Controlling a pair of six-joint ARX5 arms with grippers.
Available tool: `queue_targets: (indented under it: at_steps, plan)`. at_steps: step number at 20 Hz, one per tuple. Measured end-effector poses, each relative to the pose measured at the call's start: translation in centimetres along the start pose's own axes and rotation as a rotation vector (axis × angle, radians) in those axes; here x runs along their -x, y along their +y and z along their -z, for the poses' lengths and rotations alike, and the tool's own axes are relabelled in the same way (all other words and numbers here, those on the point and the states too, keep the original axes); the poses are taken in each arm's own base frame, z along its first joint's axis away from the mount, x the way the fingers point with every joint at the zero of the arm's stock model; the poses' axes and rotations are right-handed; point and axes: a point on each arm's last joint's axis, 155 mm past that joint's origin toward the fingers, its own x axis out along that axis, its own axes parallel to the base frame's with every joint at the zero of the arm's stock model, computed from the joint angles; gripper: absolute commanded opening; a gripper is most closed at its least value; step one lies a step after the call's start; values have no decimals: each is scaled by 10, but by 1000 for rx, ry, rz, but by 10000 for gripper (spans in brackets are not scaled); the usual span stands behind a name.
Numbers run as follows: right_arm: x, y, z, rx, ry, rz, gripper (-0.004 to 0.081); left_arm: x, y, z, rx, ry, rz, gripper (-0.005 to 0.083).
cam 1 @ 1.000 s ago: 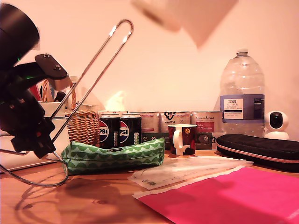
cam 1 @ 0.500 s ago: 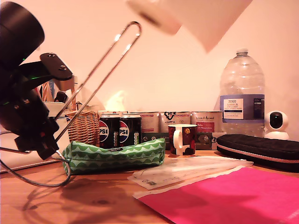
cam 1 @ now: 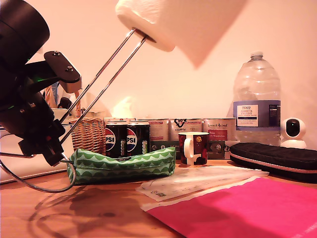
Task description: Insert the paper towel roll into the metallic stand.
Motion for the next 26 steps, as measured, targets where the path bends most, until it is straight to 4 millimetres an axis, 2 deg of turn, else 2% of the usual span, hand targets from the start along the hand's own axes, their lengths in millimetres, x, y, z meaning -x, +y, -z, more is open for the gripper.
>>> queue_targets:
  at_steps: [4,6,11,16,21,26]
  plan:
    - [-27,-1,4,-4,58,-15,-13,2,1,-23,-24,-47,0,-24]
    - [-33,-4,5,-4,69,-7,-13,4,-3,-33,-21,-74,16,-24]
    - [-30,-21,5,1,65,100,-13,14,-45,-56,75,-168,207,-24]
    - [-30,-24,7,4,75,126,-13,30,-80,-78,169,-259,413,-24]
    - [-31,-25,9,27,82,173,-13,52,-97,-110,266,-387,581,-24]
    - [-32,-29,10,60,91,258,-13,59,-105,-123,271,-459,649,-24]
